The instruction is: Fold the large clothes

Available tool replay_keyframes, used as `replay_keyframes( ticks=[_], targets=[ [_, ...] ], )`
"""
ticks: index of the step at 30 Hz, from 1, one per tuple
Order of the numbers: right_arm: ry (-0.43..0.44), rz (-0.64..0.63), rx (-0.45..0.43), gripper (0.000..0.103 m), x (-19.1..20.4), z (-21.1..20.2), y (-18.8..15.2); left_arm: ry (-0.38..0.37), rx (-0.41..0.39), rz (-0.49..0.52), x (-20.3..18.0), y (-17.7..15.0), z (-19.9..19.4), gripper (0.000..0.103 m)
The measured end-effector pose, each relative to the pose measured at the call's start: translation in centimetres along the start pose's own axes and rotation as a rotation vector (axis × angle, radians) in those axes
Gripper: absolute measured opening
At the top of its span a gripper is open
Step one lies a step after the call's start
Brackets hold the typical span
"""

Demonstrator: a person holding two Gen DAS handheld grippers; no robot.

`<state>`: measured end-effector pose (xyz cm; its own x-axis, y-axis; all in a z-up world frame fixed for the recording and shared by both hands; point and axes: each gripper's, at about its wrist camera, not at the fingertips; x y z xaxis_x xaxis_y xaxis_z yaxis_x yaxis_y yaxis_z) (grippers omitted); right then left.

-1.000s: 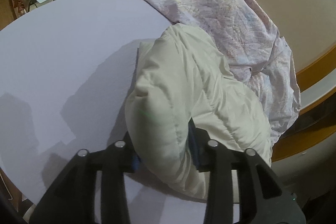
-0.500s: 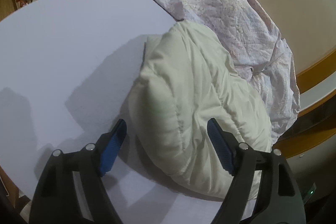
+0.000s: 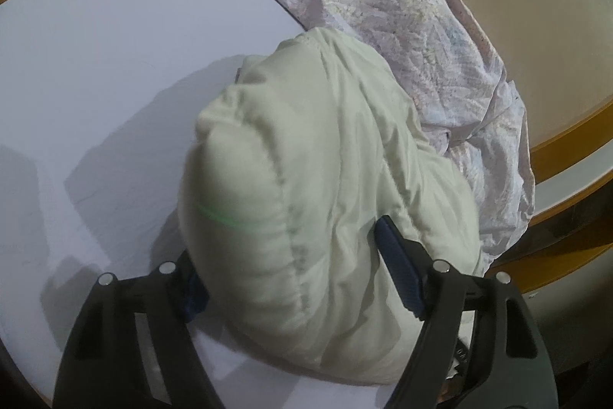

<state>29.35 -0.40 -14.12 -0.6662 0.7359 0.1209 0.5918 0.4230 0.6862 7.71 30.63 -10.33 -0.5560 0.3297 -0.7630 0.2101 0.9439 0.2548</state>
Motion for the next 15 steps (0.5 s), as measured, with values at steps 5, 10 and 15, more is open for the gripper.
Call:
replay_keyframes(
  ticks=[5, 10, 15],
  targets=[
    [-0.011, -0.01, -0.016, 0.032, 0.2, -0.1, -0.4, -0.032, -0.013, -0.031, 0.1, 0.5, 0.4, 0.063],
    [-0.038, -0.018, -0.028, 0.033, 0.6, 0.3, -0.2, -0.051, -0.023, -0.018, -0.9, 1.1, 0.0, 0.041],
    [-0.053, -0.022, -0.032, 0.033, 0.8, 0.3, -0.2, -0.043, -0.019, -0.007, -1.5, 1.3, -0.1, 0.04]
  ],
)
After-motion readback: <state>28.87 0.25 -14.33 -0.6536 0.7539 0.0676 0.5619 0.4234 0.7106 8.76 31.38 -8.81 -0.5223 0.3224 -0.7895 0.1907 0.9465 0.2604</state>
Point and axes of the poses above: each gripper's, at about its wrist camera, not at the fingertips, and z roughly the way its jaws point, x to its left, y to its top, and after that the axes turned 10 degrees about -z, right-handed
